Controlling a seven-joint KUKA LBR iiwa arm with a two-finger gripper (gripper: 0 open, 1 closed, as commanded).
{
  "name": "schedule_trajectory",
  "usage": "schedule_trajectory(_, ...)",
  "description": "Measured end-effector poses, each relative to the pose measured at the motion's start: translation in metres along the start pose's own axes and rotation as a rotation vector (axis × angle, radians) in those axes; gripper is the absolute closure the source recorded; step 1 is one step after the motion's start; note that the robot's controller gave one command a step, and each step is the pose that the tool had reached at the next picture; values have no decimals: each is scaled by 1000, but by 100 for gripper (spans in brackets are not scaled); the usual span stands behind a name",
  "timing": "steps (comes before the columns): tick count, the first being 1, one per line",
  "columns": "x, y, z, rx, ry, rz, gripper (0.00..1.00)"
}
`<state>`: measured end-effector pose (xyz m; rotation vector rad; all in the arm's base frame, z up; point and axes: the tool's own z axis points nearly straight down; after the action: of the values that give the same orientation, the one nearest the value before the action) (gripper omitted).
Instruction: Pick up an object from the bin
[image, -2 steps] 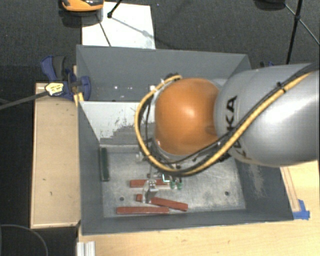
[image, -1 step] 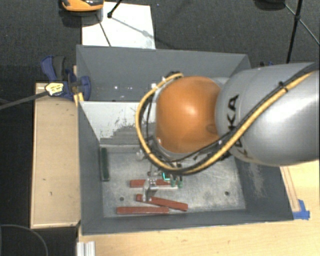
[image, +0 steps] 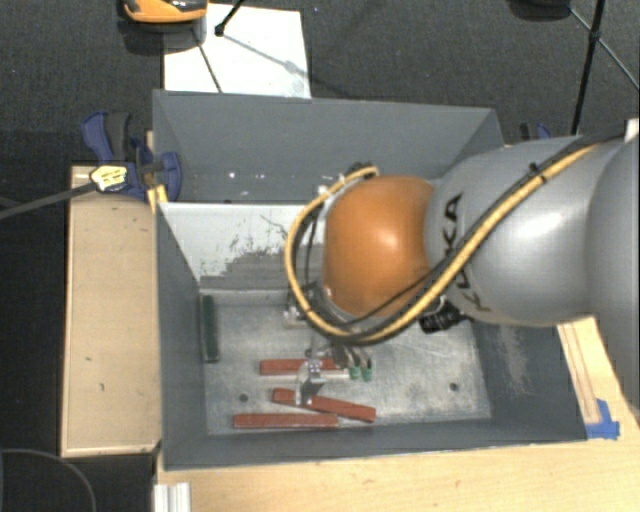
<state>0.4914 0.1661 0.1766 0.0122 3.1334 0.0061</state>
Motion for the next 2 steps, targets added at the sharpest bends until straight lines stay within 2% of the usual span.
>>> schedule_trajectory(1,-6,-20,68,2,2,-26,0)
schedule_trajectory(2,-43,-31,103,0,-2,-119,100)
